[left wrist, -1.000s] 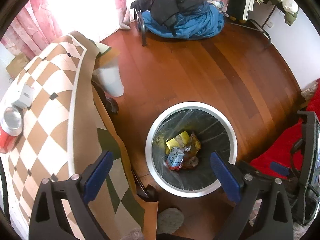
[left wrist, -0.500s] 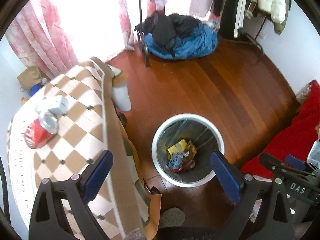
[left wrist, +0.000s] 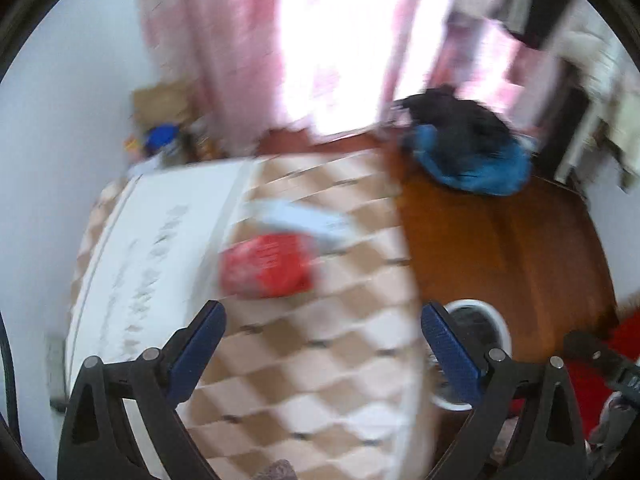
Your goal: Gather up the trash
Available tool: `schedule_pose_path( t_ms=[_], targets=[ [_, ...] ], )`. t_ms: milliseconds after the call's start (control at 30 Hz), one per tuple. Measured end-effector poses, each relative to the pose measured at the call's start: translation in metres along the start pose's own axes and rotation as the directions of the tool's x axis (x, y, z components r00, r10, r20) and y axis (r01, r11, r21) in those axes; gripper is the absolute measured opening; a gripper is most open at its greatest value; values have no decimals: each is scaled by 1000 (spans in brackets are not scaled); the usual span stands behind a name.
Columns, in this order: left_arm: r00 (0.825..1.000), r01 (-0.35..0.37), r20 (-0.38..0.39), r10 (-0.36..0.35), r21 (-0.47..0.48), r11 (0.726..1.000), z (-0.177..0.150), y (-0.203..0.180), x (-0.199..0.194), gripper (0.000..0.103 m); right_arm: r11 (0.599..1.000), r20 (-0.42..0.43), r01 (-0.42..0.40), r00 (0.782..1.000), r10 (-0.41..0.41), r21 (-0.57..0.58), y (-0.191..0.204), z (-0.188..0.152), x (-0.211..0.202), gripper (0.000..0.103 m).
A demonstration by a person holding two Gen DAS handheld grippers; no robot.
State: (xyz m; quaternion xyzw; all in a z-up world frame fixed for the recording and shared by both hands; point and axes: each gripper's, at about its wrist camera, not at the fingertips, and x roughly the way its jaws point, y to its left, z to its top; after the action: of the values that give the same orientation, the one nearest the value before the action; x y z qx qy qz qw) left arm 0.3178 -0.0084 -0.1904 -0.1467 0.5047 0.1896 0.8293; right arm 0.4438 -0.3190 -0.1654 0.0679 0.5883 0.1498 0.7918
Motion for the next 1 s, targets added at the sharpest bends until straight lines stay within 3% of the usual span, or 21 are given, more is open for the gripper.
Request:
schedule_pose_path(
  t_ms=[167,200,233,267,433,600,633,700,867,1000],
  targets=[
    [995,-36,-100,15,-210,977,-12,102,52,100,990,-93,-144,985,143,-4,73,9,77,100],
    [993,-29,-119,0,-243,970,-13,114,62,100,990,-108,-143,984,141,-9,87,11,91,94],
    [990,-11,-139,-29,-275,961,-14,124,75,100,990,-118,-141,983,139,-13,100,13,106,72],
    [987,4,-150,-50,-292,956,-12,127,84,99,991,-130,-132,983,128,-23,112,15,120,58],
    [964,113,-194,-180,-313,943,4,122,134,98,991,-180,-131,975,127,-9,139,33,168,58],
    [956,159,-209,-204,-214,964,18,92,160,97,979,-234,-200,951,200,23,147,39,197,58],
    [959,169,-193,-206,-193,967,20,87,160,92,980,-246,-201,949,197,10,152,40,202,58],
    [963,200,-146,-226,-172,965,23,84,152,52,980,-257,-201,947,193,-4,155,39,207,58],
    [975,187,-102,-196,-86,979,33,80,134,28,981,-261,-195,947,186,-9,153,39,210,58],
    [988,142,-51,-147,-85,986,38,94,115,26,984,-232,-169,961,153,-53,153,42,195,59]
  ],
)
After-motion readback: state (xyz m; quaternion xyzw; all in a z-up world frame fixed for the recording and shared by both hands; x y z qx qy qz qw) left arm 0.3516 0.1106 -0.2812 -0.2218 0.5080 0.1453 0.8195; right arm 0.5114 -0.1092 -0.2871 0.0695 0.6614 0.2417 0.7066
